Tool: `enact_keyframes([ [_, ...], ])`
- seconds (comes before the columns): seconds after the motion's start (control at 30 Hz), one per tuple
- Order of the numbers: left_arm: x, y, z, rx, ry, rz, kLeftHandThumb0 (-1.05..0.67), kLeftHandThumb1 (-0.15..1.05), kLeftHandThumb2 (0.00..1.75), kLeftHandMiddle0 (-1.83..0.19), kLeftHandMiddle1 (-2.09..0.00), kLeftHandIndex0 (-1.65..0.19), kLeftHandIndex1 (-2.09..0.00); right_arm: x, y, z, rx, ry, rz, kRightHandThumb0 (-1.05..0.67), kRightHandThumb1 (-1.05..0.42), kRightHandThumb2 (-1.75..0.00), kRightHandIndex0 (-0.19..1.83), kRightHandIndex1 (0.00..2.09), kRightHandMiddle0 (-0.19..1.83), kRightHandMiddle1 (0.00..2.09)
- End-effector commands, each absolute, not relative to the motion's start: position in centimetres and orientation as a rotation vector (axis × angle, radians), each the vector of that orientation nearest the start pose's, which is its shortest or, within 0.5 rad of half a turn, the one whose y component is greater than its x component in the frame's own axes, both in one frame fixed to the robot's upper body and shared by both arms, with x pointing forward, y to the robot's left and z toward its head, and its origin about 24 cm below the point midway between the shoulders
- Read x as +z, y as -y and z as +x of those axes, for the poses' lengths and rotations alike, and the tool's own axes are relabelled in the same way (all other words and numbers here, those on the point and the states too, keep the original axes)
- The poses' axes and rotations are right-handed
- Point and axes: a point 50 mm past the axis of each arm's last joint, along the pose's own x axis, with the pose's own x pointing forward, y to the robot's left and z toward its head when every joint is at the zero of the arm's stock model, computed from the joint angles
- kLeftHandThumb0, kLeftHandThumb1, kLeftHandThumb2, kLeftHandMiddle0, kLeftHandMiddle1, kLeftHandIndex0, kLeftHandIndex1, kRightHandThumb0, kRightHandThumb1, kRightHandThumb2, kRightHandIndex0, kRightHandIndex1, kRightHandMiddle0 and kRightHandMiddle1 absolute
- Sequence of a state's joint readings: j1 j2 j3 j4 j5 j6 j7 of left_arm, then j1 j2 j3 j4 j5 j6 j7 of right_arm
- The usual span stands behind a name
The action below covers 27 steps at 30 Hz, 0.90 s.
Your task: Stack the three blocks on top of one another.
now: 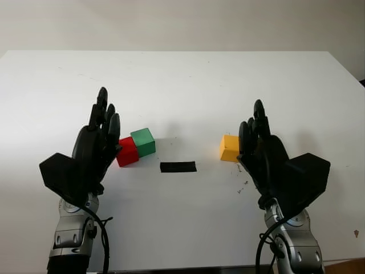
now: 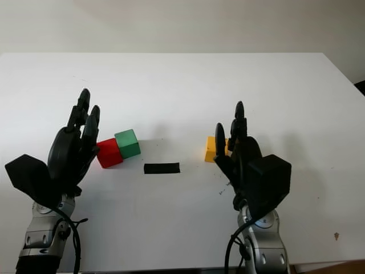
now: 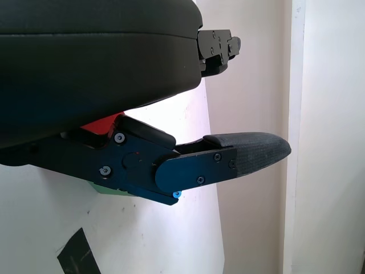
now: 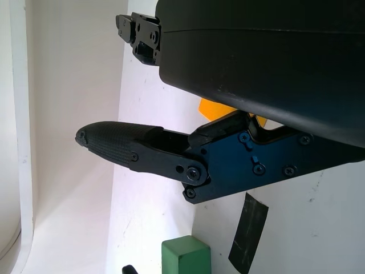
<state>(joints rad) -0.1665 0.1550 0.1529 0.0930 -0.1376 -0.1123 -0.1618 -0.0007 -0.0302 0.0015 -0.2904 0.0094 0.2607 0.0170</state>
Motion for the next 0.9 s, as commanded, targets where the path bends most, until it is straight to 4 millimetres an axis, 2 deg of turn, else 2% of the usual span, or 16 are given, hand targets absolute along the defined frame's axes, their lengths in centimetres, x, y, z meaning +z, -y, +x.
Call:
enact_keyframes([
  [0.0, 8.9, -19.9, 28.3, -0.049, 0.230, 0.033, -0.76, 1.05, 0.60, 0.08, -0.05, 0.09, -0.05, 9.1, 15.1, 24.9, 0.020, 0.067, -0.019, -0.69, -1.05, -0.66, -0.19, 0.01, -0.19, 0.04],
  [0.33, 8.7, -19.7, 28.5, -0.059, 0.213, 0.035, -0.78, 1.05, 0.59, 0.10, -0.05, 0.11, -0.05, 9.0, 15.2, 25.1, 0.020, 0.055, -0.021, -0.69, -1.05, -0.66, -0.19, 0.01, -0.19, 0.05],
  [0.47, 9.2, -19.9, 28.5, -0.056, 0.246, 0.084, -0.75, 1.05, 0.59, 0.09, -0.06, 0.11, -0.05, 9.0, 15.2, 25.1, 0.019, 0.057, -0.025, -0.69, -1.05, -0.65, -0.19, 0.02, -0.19, 0.05],
  [0.53, 10.0, -20.3, 28.4, -0.032, 0.262, 0.171, -0.75, 1.05, 0.58, 0.08, -0.06, 0.10, -0.05, 9.0, 15.2, 25.1, 0.023, 0.058, -0.023, -0.69, -1.05, -0.66, -0.19, 0.02, -0.19, 0.04],
  [0.63, 11.7, -21.2, 28.1, 0.032, 0.270, 0.471, -0.79, 1.05, 0.55, 0.00, -0.08, 0.02, -0.09, 9.0, 15.1, 25.1, 0.025, 0.064, -0.022, -0.70, -1.05, -0.66, -0.19, 0.01, -0.19, 0.04],
  [0.73, 13.5, -21.9, 27.7, 0.081, 0.277, 0.737, -0.88, 1.05, 0.46, -0.02, -0.06, -0.05, -0.09, 9.1, 15.1, 25.1, 0.020, 0.063, -0.025, -0.70, -1.05, -0.65, -0.19, 0.01, -0.19, 0.05],
  [0.87, 15.7, -22.3, 26.9, 0.121, 0.252, 0.980, -0.92, 1.05, 0.26, 0.00, -0.05, -0.12, -0.09, 9.3, 15.1, 25.0, 0.014, 0.064, -0.037, -0.68, -1.05, -0.65, -0.18, 0.03, -0.18, 0.05],
])
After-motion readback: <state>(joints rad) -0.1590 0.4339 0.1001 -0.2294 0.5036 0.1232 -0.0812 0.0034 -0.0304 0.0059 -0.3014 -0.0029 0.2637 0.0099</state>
